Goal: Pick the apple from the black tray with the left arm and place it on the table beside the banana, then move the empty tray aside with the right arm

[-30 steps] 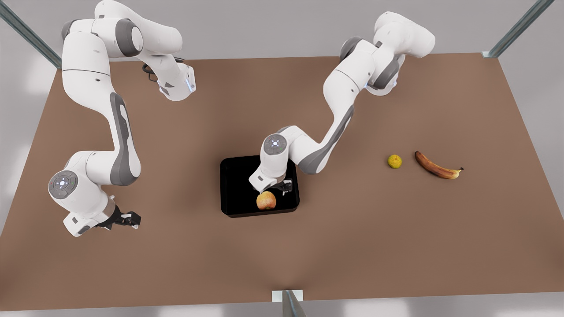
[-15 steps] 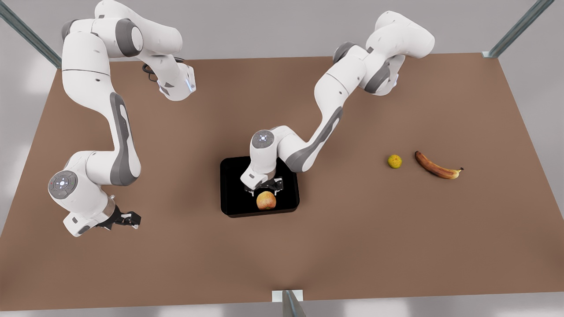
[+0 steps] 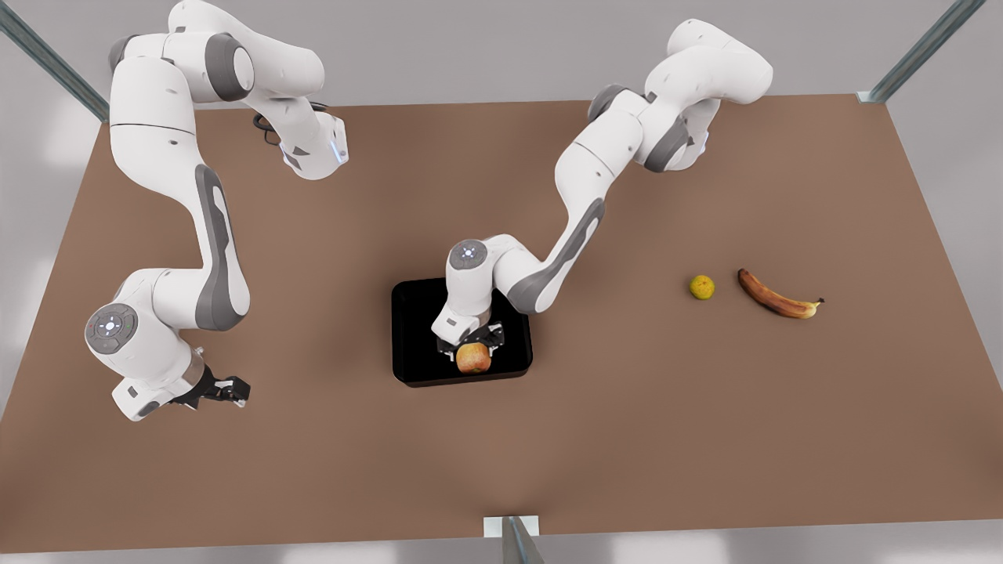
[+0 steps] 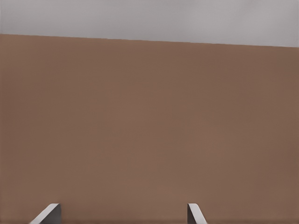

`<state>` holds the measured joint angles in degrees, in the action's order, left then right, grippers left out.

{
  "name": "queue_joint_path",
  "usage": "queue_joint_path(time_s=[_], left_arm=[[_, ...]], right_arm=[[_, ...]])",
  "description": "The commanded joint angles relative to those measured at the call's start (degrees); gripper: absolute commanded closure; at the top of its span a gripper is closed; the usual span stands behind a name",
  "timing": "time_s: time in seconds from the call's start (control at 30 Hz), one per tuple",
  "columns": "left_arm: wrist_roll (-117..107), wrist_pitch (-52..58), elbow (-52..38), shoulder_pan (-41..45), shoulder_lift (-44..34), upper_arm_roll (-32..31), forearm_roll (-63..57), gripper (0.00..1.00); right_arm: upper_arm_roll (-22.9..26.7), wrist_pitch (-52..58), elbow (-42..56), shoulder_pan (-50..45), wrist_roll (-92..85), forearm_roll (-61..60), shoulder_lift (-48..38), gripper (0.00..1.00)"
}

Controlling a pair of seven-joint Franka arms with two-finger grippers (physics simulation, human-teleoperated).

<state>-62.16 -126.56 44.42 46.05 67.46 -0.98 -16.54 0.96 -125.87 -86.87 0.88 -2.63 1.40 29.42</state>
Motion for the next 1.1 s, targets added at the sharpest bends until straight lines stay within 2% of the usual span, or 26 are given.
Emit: queue_joint_path(time_s=[0.0, 0.3, 1.07], left_arm=[[-6.5, -2.2, 0.0, 0.0, 0.1, 0.0, -0.1, 0.0], [-3.6, 0.3, 0.1, 0.9, 1.0, 1.1, -1.5, 0.0], [-4.9, -1.6, 0.1, 1.2, 4.2, 1.7, -1.9, 0.0]], right_arm=[[0.0, 0.1, 0.0, 0.0, -0.3, -0.1, -0.1, 0.0], [0.0, 0.0, 0.0, 0.0, -0.3, -0.1, -0.1, 0.0], [0.0, 0.0, 0.1, 0.0, -0.3, -0.1, -0.1, 0.0]])
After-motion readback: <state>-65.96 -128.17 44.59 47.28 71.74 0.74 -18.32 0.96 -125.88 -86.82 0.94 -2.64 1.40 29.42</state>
